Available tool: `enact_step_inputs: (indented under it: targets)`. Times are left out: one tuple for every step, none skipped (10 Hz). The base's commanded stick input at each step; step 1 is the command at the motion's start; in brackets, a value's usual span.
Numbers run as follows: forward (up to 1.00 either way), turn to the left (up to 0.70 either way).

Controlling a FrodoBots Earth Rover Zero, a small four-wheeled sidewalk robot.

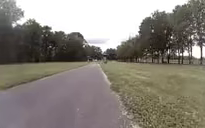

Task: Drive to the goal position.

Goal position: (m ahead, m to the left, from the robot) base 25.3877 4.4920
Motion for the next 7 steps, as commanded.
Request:
enact_step_inputs:
  targets:
    - [0.7,0.0]
    - [0.7,0.0]
    - [0.7,0.0]
    - [0.7,0.0]
    - [0.7,0.0]
    - [0.7,0.0]
    - [0.7,0.0]
